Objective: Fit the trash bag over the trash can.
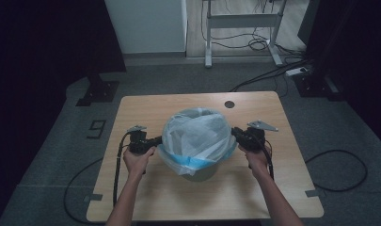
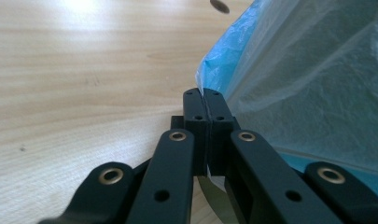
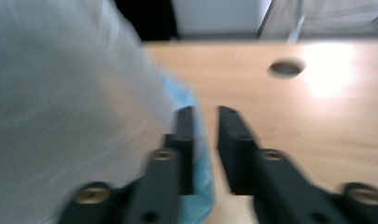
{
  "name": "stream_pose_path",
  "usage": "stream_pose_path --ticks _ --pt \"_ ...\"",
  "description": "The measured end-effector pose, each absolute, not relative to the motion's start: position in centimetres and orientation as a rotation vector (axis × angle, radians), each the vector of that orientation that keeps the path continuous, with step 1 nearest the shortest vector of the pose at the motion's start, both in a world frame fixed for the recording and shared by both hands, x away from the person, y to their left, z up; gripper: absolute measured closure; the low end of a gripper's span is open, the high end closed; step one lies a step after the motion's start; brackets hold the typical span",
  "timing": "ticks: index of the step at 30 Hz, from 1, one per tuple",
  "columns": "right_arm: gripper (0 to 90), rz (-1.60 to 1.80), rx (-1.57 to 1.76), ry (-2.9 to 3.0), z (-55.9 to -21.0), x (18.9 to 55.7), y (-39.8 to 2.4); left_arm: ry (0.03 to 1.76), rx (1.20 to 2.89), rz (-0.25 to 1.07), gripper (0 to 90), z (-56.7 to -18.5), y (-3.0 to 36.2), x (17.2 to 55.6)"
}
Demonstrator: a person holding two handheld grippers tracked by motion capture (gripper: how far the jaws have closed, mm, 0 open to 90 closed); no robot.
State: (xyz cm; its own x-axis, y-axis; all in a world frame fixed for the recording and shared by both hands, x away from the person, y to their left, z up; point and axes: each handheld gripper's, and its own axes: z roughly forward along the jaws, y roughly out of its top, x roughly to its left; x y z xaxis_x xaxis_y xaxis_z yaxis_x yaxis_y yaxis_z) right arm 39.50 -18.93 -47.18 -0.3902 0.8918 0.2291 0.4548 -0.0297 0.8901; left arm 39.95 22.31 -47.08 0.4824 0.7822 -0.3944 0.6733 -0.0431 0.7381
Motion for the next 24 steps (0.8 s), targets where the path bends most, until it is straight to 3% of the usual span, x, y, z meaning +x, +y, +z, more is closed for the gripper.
stream_pose_path --ticks 5,10,17,24 --pt "59.1 1.489 1.352 1.724 -45.0 37.0 -21.0 1.213 1.734 0.185 88.2 -46.4 22.6 39.4" --pt "52.9 1.596 1.187 1.818 -43.4 33.1 -21.4 1.188 1.722 0.220 87.8 -45.6 22.9 38.6" --pt "45.3 1.693 0.973 1.974 -44.0 28.1 -19.7 1.193 1.705 0.235 87.7 -45.1 23.5 38.1" --pt "40.2 1.710 0.804 2.073 -44.6 27.1 -17.1 1.183 1.703 0.230 87.6 -45.1 23.4 38.1"
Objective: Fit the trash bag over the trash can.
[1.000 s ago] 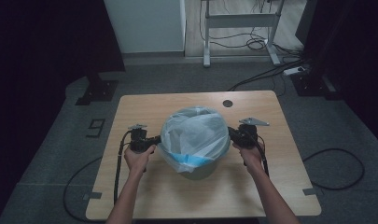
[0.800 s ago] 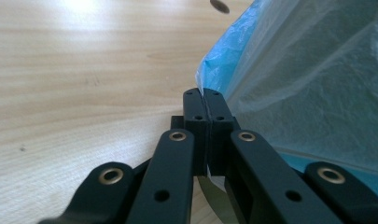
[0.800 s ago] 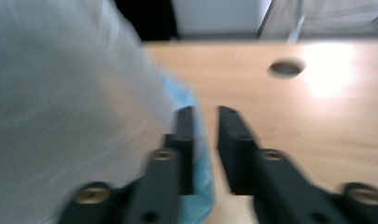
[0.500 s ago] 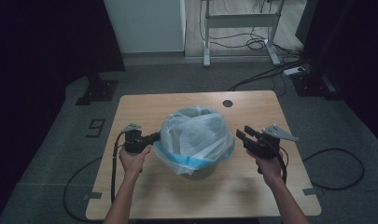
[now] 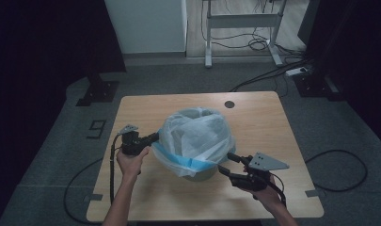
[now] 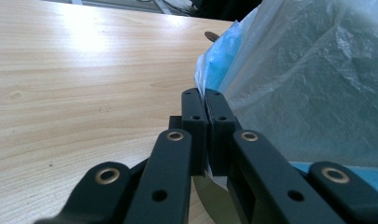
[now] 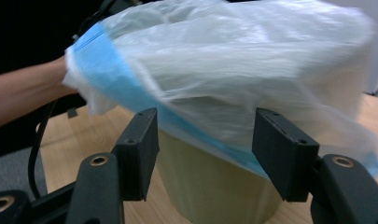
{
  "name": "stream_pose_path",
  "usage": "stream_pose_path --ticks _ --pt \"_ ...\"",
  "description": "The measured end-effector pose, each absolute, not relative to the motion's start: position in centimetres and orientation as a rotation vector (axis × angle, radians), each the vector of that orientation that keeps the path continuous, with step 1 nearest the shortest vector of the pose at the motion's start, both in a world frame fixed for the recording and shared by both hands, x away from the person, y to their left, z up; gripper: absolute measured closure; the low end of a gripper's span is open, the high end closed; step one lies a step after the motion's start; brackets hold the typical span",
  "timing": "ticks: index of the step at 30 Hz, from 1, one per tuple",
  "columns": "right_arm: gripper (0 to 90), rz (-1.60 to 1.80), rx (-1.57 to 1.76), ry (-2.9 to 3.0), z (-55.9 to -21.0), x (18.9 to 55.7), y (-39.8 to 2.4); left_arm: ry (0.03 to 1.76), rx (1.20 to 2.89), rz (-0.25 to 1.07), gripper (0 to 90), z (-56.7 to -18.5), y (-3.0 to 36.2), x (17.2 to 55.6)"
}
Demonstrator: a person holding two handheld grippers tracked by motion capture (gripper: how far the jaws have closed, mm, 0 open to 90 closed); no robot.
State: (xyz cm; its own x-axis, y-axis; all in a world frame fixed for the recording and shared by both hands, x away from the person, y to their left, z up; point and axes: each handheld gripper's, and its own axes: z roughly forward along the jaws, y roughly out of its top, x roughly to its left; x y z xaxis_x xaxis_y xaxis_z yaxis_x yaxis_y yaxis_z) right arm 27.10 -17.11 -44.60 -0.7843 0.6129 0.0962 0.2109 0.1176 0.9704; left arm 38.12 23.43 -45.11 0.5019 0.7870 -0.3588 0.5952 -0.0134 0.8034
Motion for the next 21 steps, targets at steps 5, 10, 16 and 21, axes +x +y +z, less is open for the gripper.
stream_pose_path --ticks 5,10,16,21 --pt "40.4 1.692 0.752 2.078 -45.0 26.7 -16.1 1.179 1.704 0.235 87.6 -45.2 23.3 38.1" --pt "46.3 1.609 0.742 2.056 -45.1 26.6 -15.1 1.169 1.696 0.246 87.7 -44.9 23.1 37.8" --pt "79.4 1.561 0.759 2.027 -45.4 26.6 -14.4 1.176 1.691 0.248 87.9 -44.8 23.3 37.7" --pt "89.1 1.573 0.710 2.078 -46.0 26.3 -14.2 1.177 1.712 0.254 87.8 -44.9 23.3 37.7"
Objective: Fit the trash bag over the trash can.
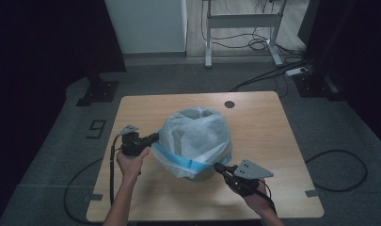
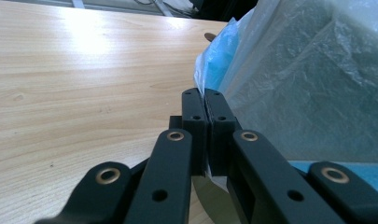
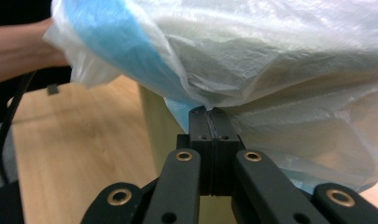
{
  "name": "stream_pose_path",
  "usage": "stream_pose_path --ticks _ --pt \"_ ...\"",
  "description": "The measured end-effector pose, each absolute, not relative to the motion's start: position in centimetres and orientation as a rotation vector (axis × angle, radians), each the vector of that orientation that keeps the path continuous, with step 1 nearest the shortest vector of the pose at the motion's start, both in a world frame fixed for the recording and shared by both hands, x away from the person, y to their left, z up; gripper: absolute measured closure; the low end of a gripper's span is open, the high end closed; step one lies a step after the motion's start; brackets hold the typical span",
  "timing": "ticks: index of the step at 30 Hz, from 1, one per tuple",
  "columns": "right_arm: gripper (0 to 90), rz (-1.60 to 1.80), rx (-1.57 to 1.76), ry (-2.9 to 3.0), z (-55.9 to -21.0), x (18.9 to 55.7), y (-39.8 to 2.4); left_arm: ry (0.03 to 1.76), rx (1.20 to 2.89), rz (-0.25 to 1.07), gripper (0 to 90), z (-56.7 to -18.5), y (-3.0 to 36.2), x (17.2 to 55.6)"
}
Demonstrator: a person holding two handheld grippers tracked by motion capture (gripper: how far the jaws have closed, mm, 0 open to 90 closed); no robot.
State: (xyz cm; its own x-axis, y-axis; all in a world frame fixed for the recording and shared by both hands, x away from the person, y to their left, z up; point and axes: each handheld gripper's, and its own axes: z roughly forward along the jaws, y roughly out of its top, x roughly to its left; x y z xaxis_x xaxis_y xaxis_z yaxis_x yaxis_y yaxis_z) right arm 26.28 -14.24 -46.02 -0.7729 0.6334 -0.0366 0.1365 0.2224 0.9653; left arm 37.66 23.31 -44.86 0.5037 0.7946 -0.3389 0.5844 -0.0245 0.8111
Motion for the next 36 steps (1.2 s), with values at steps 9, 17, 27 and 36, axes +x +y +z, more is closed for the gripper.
stream_pose_path --ticks 9,17,27,36 --pt "89.1 1.516 0.708 2.187 -48.3 26.1 -14.2 1.198 1.729 0.253 87.7 -45.2 23.7 37.3" --pt "89.1 1.497 0.746 2.242 -50.3 26.8 -13.6 1.229 1.707 0.239 87.8 -46.2 24.7 36.4" --pt "89.1 1.460 0.774 2.277 -51.5 26.8 -13.9 1.244 1.753 0.229 87.1 -47.1 24.3 36.5" --pt "89.0 1.349 0.829 2.308 -52.6 27.3 -14.3 1.242 1.813 0.229 87.0 -47.6 23.3 36.5"
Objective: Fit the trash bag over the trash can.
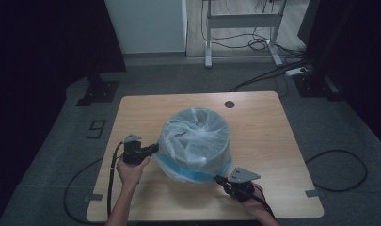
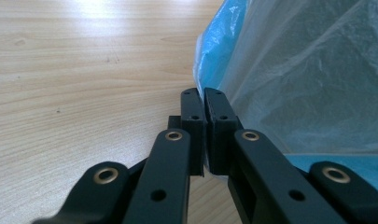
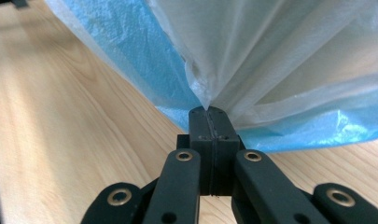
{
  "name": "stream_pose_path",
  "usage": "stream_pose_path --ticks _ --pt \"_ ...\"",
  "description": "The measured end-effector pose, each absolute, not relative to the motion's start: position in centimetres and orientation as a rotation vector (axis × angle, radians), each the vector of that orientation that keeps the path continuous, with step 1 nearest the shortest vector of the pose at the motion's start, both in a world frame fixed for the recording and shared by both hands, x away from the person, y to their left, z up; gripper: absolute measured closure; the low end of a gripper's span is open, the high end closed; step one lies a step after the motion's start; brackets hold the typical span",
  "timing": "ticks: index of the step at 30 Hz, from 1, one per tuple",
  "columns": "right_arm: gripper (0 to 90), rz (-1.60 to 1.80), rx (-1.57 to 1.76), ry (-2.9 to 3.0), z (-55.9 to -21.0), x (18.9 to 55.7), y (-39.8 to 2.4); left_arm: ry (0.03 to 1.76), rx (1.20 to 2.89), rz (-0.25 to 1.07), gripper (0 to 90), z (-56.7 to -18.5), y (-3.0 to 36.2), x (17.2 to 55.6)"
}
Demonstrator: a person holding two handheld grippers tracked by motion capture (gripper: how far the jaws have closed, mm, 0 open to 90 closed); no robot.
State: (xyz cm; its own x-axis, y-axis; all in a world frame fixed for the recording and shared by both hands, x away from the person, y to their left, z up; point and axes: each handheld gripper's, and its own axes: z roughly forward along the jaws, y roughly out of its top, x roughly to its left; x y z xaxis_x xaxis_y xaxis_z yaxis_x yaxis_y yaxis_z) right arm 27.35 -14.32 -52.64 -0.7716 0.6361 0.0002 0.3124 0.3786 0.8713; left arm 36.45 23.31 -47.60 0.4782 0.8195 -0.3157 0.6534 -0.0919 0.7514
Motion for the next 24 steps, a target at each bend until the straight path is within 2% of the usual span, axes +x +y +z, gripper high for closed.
stream_pose_path --ticks 18,21,24 --pt "87.7 1.219 0.952 2.336 -54.0 28.9 -15.8 1.298 1.887 0.152 85.3 -50.0 22.9 36.7" --pt "81.6 1.258 0.946 2.325 -53.9 28.9 -16.1 1.279 1.881 0.163 80.5 -49.9 23.3 36.3" --pt "67.8 1.309 0.915 2.286 -53.2 28.5 -16.4 1.262 1.832 0.212 65.6 -49.1 24.2 35.6"
